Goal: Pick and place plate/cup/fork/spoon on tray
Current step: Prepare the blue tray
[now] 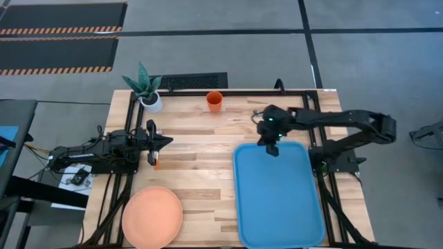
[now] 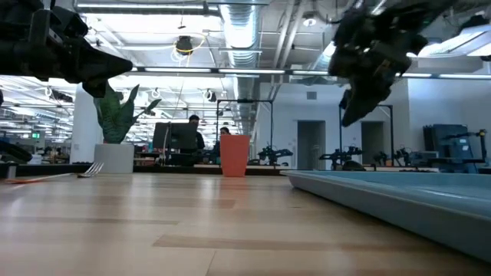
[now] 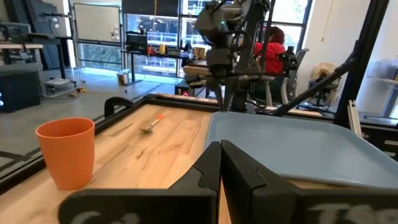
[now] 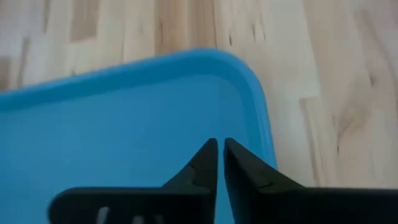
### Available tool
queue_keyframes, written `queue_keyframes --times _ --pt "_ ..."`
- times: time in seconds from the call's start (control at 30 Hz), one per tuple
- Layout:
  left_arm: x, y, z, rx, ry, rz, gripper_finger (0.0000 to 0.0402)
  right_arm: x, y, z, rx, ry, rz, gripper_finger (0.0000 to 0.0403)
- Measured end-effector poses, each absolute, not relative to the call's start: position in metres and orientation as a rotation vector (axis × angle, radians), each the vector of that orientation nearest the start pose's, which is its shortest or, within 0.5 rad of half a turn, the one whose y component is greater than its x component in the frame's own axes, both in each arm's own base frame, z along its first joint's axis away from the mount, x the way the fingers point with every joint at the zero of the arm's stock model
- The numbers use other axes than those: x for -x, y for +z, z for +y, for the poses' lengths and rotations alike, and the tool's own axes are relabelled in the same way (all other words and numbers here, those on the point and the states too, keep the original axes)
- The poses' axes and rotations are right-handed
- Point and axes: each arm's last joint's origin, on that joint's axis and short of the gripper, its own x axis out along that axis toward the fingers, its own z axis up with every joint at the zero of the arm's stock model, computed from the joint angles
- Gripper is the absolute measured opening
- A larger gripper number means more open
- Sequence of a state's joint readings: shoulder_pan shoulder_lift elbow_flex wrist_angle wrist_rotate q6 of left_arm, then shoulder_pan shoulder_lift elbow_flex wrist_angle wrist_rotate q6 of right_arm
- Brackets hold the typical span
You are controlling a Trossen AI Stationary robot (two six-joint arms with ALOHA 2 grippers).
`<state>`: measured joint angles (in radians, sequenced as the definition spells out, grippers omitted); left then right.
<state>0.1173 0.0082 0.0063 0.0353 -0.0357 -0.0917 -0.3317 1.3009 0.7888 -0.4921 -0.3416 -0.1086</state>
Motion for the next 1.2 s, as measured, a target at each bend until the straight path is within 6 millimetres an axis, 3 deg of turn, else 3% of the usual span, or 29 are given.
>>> queue_keyframes --times 0.37,0.6,0.97,1.2 --pt "-0.097 0.168 0.013 0.085 0.157 -0.04 0.0 -0.286 0.186 -0.094 -0.249 0.099 1.197 0.0157" --pt "-0.097 0.168 0.013 0.053 0.158 -0.037 0.0 -0.309 0.175 -0.104 -0.214 0.101 1.298 0.0193" --pt "-0.097 0.168 0.013 0.051 0.158 -0.037 0.0 -0.324 0.147 -0.109 -0.235 0.162 1.43 0.0184" --pt "-0.097 0.168 0.013 0.051 0.158 -0.037 0.0 -0.325 0.136 -0.11 -0.245 0.195 1.492 0.0149"
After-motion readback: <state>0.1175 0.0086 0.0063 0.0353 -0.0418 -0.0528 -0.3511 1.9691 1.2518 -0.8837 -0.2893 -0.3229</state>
